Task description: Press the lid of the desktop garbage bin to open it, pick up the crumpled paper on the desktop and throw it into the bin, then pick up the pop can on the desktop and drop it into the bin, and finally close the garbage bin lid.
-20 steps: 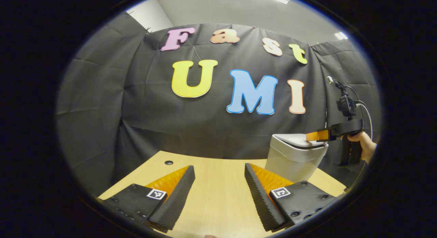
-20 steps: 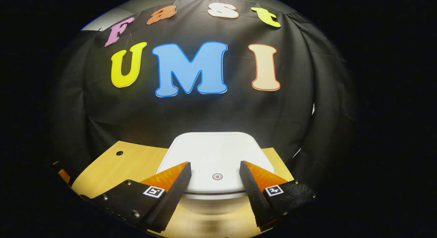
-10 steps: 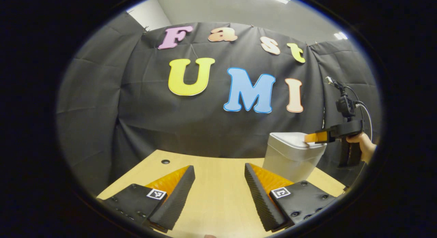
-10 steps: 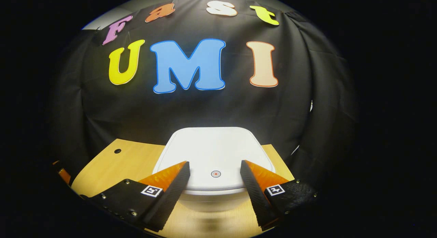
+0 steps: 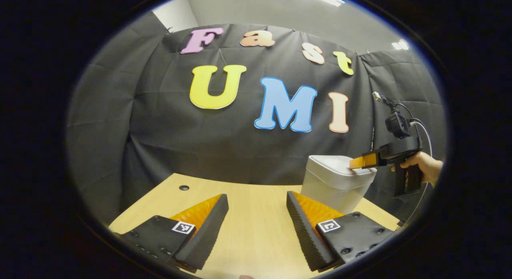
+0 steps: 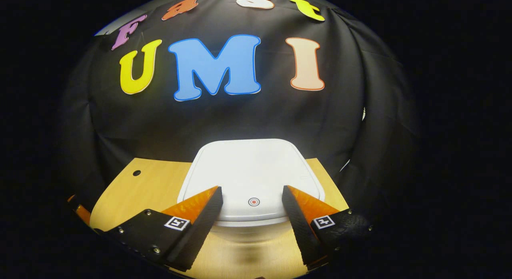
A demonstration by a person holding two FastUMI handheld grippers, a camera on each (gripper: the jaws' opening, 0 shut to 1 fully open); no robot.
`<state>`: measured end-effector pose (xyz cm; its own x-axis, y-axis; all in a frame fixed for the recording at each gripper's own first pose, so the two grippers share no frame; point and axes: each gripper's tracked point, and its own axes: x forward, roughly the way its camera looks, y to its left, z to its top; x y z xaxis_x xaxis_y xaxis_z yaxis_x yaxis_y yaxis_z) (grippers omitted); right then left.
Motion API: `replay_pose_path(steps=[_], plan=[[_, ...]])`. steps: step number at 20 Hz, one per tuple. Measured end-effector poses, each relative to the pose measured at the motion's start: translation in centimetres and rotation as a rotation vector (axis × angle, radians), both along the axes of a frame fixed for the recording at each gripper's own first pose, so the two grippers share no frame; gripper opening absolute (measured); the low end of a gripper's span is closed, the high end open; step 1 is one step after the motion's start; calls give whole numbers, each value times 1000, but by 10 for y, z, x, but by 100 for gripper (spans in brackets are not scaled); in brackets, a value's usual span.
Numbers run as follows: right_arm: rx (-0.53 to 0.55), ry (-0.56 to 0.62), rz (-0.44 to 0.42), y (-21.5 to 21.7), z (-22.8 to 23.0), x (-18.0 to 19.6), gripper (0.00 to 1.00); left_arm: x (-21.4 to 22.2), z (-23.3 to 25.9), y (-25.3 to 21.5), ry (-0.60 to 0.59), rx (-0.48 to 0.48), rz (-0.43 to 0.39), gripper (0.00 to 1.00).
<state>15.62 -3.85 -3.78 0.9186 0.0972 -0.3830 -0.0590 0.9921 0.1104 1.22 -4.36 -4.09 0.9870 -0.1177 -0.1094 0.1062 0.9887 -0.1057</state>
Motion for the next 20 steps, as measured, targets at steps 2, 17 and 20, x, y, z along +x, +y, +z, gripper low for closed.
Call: replay_pose_path(steps=[2,17,20], plan=[[-29,-10,-5,1,-1,0,97,3,0,-2,0,3,-9,95],[0,-115,-17,6,8,17,99,0,8,-2,-14,12,-8,95],[28,-143,-21,6,7,15,98,-4,21,4,-42,23,20,96]])
